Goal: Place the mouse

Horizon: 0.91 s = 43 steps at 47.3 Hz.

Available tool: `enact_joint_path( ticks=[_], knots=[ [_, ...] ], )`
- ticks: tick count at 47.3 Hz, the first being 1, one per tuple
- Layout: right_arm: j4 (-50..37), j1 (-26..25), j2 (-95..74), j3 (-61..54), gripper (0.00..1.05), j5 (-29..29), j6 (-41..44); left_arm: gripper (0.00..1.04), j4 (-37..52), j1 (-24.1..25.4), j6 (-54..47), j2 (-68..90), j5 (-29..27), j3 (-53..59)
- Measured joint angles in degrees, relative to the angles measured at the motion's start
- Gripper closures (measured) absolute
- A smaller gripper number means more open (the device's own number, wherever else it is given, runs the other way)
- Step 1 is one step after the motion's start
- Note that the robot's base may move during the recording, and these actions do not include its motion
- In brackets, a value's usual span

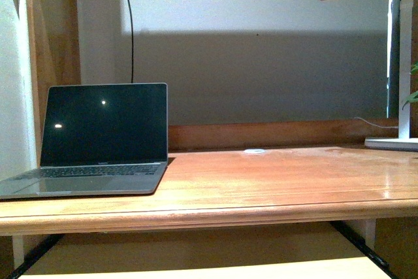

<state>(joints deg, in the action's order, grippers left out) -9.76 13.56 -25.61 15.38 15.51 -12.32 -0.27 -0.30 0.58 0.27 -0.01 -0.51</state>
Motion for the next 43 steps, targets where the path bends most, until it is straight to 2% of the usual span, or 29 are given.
enact_joint_path(
  ticks=[2, 6, 17, 28, 43],
  knots=[
    [-1.7, 4.0, -3.8, 1.7, 0.07, 0.2, -0.2, 0.18, 0.0, 0.0, 0.0, 0.0, 0.0, 0.0],
    [-4.5, 10.3, -10.5, 4.1, 0.07, 0.1, 0.0, 0.06, 0.0, 0.0, 0.0, 0.0, 0.0, 0.0],
    [-9.0, 22.4, -30.1, 11.0, 0.07, -0.4, 3.1, 0.08, 0.0, 0.0, -0.1, 0.0, 0.0, 0.0],
    [-8.5, 27.9, -41.4, 15.0, 0.07, 1.8, 7.4, 0.08, 0.0, 0.0, -0.1, 0.0, 0.0, 0.0],
    [-5.6, 27.9, -52.6, 21.4, 0.07, 5.5, 7.6, 0.08, 0.0, 0.0, -0.1, 0.0, 0.0, 0.0]
  ],
)
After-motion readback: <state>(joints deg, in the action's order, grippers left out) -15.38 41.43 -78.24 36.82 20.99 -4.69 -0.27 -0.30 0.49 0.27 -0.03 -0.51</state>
